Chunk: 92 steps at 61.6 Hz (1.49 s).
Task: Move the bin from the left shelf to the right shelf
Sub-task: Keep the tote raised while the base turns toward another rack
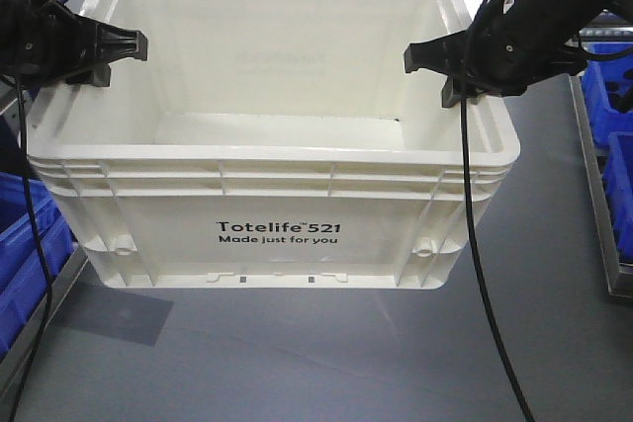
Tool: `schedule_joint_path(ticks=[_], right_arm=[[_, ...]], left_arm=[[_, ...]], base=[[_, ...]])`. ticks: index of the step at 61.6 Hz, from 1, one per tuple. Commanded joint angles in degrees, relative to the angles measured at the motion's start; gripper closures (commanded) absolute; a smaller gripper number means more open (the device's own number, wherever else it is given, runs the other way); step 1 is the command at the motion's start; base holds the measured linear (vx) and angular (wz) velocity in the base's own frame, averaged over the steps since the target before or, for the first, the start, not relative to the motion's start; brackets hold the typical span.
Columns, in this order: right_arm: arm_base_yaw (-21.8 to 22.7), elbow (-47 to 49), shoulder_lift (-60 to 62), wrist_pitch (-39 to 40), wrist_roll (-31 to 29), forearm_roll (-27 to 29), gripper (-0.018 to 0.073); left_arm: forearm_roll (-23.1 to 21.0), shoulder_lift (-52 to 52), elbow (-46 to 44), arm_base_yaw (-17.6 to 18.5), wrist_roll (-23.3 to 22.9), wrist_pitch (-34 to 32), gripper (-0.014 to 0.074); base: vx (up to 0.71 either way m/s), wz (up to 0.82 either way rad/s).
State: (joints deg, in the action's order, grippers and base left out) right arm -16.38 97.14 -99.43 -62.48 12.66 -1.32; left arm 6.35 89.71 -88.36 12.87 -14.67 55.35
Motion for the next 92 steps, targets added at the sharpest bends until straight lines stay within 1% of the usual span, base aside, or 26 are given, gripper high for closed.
schedule_joint_path(ticks=[1,59,92], right_arm=[[0.49,2.15,3.84,4.81,-0.86,-2.88,0.0538],[0.49,2.15,3.84,4.81,-0.86,-2.88,0.0538],[0.49,2.15,3.84,4.81,-0.86,-2.88,0.0538]], left_arm=[[1.81,-3.71,-2.62,-0.07,0.84,-5.42,0.0603],[1.81,-3.71,-2.62,-0.07,0.84,-5.42,0.0603],[1.81,-3.71,-2.62,-0.07,0.84,-5.42,0.0603]], base=[[0.17,-0.38],[0.21,-0.39],[0.27,-0.09]])
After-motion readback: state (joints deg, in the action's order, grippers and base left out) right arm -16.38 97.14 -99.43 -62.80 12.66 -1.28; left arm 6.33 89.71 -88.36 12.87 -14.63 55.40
